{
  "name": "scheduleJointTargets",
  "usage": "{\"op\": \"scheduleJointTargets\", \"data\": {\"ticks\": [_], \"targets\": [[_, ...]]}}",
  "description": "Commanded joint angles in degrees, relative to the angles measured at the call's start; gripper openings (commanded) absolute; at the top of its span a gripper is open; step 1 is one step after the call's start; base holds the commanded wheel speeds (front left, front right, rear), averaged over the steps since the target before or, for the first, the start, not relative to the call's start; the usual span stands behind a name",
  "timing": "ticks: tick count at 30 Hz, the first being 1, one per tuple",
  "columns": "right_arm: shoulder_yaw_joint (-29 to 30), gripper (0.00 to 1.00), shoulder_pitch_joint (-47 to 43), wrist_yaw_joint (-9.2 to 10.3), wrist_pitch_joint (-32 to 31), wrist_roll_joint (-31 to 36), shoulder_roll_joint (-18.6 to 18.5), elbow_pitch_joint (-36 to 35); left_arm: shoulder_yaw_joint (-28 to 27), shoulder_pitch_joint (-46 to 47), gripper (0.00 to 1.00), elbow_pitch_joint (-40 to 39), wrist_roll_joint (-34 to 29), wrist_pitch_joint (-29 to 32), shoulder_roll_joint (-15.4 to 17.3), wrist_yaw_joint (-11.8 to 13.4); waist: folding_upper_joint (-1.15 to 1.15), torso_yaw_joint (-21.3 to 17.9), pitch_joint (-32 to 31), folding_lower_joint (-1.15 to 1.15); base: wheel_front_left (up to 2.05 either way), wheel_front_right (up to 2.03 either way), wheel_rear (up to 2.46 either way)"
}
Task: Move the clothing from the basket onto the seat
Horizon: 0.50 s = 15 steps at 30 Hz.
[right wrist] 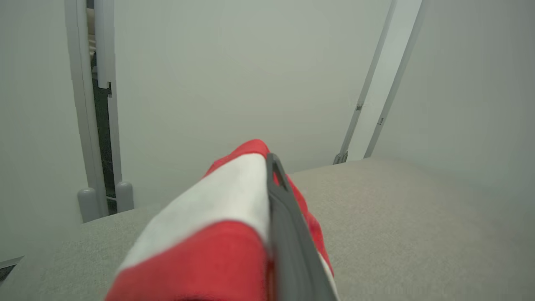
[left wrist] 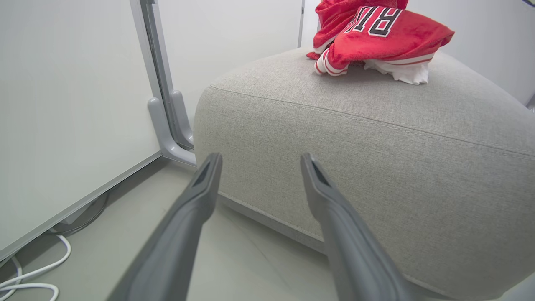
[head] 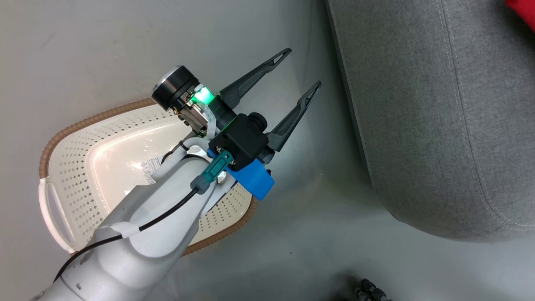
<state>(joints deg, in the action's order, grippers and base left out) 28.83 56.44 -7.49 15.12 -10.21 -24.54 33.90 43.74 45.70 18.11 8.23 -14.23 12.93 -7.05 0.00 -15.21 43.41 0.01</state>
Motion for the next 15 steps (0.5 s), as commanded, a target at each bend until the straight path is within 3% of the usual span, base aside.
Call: {"op": "scheduleJointTargets", "data": {"ticks": [1,14,15], "targets": [[0.1,0.00,-1.2,-0.01,0.1,-0.4,0.6,0.7,0.1,0.9,1.00,0.0,0.1,-0.1,0.2,0.0,0.00,0.0,0.0,-0.01,0.00,0.00,0.00],[-2.8,0.00,-5.5,-0.01,0.1,-2.5,3.9,8.0,0.3,1.0,1.00,0.8,0.9,-0.6,0.4,0.7,0.00,0.4,-1.4,-0.01,0.00,0.00,0.00],[-2.8,0.44,-5.9,-0.01,0.1,-2.5,4.0,7.6,0.3,0.8,1.00,0.9,1.1,-0.5,0.5,0.8,0.00,0.4,-1.9,-0.01,0.00,0.00,0.00]]}}
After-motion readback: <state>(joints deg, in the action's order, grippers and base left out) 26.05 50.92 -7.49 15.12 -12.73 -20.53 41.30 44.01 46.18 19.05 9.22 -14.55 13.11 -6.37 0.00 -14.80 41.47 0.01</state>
